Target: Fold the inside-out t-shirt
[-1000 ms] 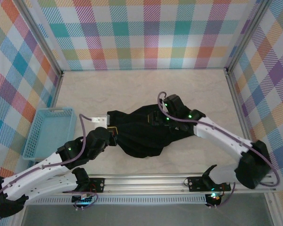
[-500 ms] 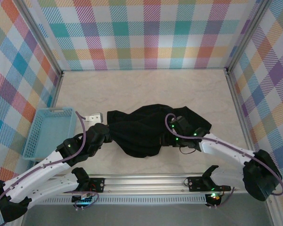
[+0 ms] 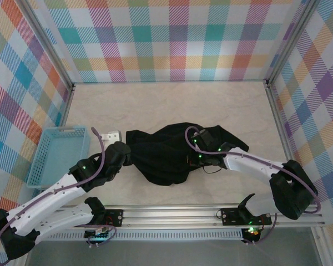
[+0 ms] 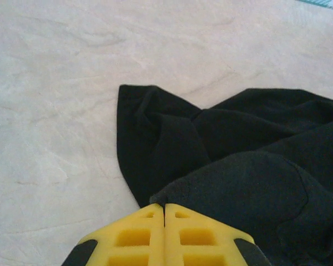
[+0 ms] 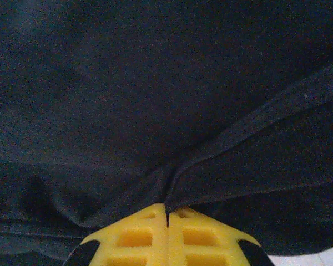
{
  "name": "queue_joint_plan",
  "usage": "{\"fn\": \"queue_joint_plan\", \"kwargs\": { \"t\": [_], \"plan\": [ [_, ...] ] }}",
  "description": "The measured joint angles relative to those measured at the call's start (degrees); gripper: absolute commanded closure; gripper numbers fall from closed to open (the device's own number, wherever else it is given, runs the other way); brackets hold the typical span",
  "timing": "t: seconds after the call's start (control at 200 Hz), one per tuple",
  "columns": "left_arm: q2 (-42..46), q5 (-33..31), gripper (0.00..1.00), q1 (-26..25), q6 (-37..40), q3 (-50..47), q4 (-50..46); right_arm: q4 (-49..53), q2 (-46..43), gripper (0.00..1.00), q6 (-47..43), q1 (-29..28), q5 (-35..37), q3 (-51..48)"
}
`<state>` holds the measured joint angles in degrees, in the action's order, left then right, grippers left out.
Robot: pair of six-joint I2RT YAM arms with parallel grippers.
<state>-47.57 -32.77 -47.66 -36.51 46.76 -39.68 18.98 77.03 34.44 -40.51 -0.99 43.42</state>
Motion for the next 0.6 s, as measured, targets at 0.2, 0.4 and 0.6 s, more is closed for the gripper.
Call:
{"fn": "queue_joint_plan", "kwargs": {
  "t": [0.2, 0.4, 0.6],
  "plan": [
    [-6.0, -0.7, 1.0, 3.5, 5.2, 13.6, -4.2, 8.9, -4.4, 1.0, -4.3, 0.9, 3.3, 9.6],
    [-18.6, -1.9, 1.0, 7.7, 15.4, 45.3, -4.3, 18.1, -6.1, 1.0, -13.3, 5.9, 7.5, 42.0],
    [-20.8, -0.2, 1.0, 8.1, 22.9, 65.9, -3.5, 20.2, -7.9, 1.0, -17.6, 7.1, 8.3, 56.3]
  ]
}}
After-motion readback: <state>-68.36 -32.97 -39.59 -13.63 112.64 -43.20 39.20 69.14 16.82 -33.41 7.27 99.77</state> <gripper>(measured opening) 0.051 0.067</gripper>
